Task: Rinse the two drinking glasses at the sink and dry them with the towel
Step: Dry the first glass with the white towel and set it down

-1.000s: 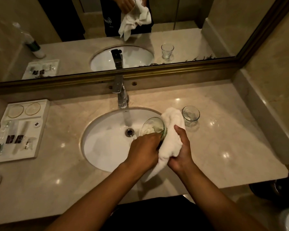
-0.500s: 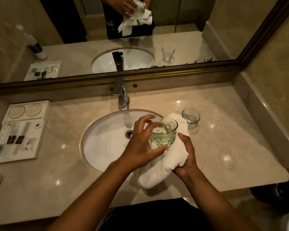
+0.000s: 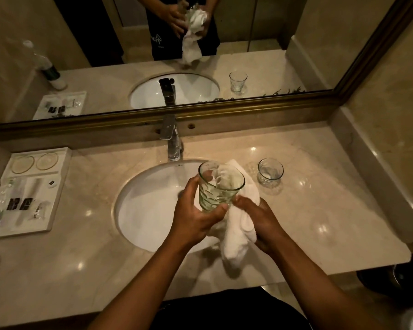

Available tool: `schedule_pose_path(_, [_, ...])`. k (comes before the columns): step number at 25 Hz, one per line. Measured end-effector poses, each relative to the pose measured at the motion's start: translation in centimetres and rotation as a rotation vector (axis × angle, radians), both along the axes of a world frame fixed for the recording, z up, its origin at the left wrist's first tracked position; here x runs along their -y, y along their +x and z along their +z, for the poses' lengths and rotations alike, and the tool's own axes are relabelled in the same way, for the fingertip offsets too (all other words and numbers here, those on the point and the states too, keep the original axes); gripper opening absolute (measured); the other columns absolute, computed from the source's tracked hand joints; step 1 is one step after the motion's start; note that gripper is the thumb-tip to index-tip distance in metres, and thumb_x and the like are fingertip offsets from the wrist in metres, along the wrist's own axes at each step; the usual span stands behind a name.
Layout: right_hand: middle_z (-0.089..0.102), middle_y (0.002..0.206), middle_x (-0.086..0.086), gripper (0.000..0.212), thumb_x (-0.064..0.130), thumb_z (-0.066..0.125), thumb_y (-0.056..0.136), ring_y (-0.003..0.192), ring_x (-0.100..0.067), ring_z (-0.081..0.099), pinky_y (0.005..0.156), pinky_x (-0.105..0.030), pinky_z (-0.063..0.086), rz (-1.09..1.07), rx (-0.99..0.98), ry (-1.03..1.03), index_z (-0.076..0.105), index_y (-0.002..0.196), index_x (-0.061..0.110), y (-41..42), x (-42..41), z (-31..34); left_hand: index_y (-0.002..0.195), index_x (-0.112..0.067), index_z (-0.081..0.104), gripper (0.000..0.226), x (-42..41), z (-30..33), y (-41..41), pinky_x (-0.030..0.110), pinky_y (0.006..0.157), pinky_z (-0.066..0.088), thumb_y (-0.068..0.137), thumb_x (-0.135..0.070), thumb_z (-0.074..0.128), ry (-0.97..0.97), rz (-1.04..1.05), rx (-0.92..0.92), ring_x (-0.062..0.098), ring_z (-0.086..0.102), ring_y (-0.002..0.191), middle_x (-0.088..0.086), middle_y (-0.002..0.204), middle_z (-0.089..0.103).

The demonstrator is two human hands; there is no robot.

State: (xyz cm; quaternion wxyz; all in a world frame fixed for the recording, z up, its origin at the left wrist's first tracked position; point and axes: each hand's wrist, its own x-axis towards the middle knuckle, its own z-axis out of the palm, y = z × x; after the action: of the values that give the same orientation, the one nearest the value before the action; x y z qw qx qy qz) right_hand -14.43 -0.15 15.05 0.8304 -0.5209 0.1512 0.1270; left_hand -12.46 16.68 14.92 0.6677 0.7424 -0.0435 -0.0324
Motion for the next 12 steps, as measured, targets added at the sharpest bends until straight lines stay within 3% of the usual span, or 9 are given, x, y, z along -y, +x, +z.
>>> schedule_pose_path(2, [0.075,0.114,-0.005,0.035,0.016,0.072,0.08,0.109,-0.025,0.07,0.092,-0.037,0.056,0.079,0.076,-0.241,0.07,0.114,0.025,-0.2,0.4,0.1,0.122,-0.024,0.059,0.061,-0.4,0.4,0.3,0.033,0.095,0.056,0.065,-0.028,0.083,-0.065,-0.014,-0.002,0.017,0.069,0.114,-0.003,0.119,0.073])
schedule_pose_path(4, [0.068,0.124,0.013,0.055,0.009,0.072,0.085,0.111,-0.003,0.065,0.087,-0.017,0.052,0.124,0.152,-0.426,0.055,0.125,0.043,-0.2,1.8,1.1,0.121,-0.019,0.059,0.063,-1.1,0.3,0.6,0.029,0.095,0.055,0.063,-0.023,0.084,-0.099,-0.019,-0.041,0.017,0.07,0.113,-0.004,0.116,0.074])
schedule_pose_path(6, [0.058,0.131,0.015,0.067,0.008,0.07,0.089,0.11,0.005,0.06,0.085,-0.01,0.05,0.134,0.208,-0.508,0.041,0.126,0.055,0.2,3.6,2.7,0.119,-0.021,0.059,0.064,-2.2,0.1,0.8,0.028,0.093,0.055,0.06,-0.024,0.084,-0.088,-0.027,-0.078,0.016,0.071,0.107,-0.006,0.11,0.076])
schedule_pose_path(9, [0.047,0.137,0.015,0.055,0.024,0.072,0.085,0.117,0.005,0.054,0.099,-0.018,0.047,0.25,0.379,-0.738,0.05,0.129,0.049,0.8,5.0,5.1,0.12,-0.034,0.06,0.064,-3.3,0.0,0.8,0.03,0.089,0.058,0.06,-0.031,0.084,0.053,-0.108,-0.065,0.016,0.071,0.101,-0.003,0.109,0.073])
schedule_pose_path(12, [0.043,0.136,0.021,0.047,0.028,0.072,0.084,0.116,0.008,0.05,0.096,-0.013,0.044,0.513,0.563,-1.03,0.061,0.126,0.045,1.3,4.5,6.8,0.123,-0.037,0.06,0.068,-3.0,0.4,0.7,0.028,0.083,0.058,0.061,-0.023,0.083,0.064,-0.171,-0.053,0.013,0.07,0.099,0.002,0.115,0.069])
